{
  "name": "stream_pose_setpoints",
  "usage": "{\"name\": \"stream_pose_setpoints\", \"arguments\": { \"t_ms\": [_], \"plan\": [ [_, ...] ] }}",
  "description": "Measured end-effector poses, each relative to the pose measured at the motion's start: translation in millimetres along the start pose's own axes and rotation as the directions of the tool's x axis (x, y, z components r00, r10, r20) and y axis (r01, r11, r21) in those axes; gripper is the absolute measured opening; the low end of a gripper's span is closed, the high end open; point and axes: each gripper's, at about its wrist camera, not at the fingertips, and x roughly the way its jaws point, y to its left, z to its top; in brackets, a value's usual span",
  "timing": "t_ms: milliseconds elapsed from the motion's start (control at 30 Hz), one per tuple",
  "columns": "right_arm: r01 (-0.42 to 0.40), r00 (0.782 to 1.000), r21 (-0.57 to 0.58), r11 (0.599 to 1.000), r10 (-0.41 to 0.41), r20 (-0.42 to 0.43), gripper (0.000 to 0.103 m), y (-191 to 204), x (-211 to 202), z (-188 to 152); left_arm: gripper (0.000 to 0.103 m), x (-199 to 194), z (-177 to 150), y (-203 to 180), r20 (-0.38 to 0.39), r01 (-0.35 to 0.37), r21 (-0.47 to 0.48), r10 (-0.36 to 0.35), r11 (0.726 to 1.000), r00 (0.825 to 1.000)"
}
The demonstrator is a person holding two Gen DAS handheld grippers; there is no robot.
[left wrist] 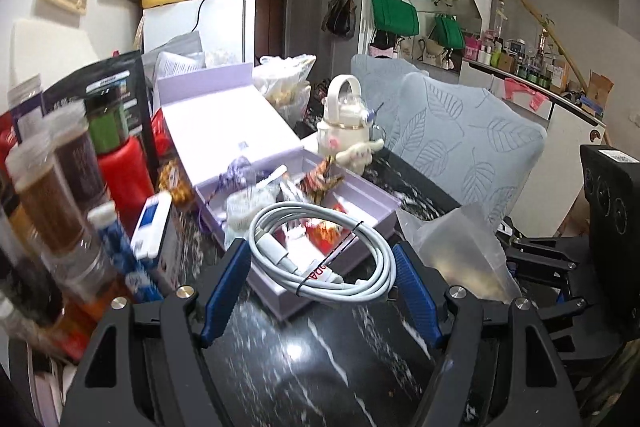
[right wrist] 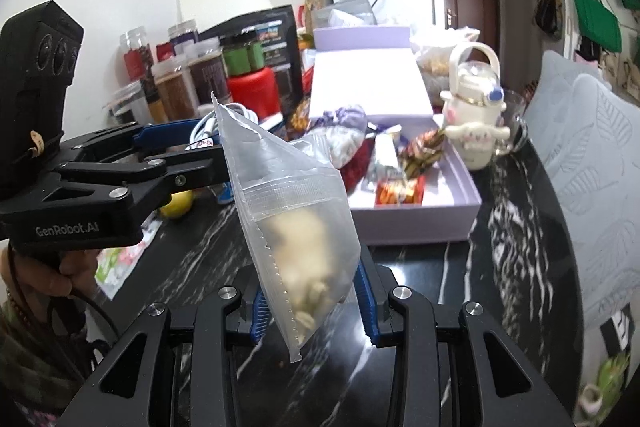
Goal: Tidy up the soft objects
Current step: 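Carry the clear zip bag and white cable toward the lavender box with both grippers, then lower the clear zip bag and white cable into the box with both grippers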
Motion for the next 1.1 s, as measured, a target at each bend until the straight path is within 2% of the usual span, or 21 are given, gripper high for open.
{"name": "stream_pose_setpoints", "arguments": {
  "t_ms": [567,1100],
  "plan": [
    [0.044,0.998,-0.015,0.999,-0.043,0.056,0.036,-37,15,68,0.073,35,72,13,0.067,-0.023,0.033,0.02,0.999,0.998],
    [0.057,0.995,-0.043,0.997,-0.053,0.086,0.036,-69,40,120,0.073,78,122,23,0.099,-0.057,0.092,0.047,0.994,0.994]
  ]
}}
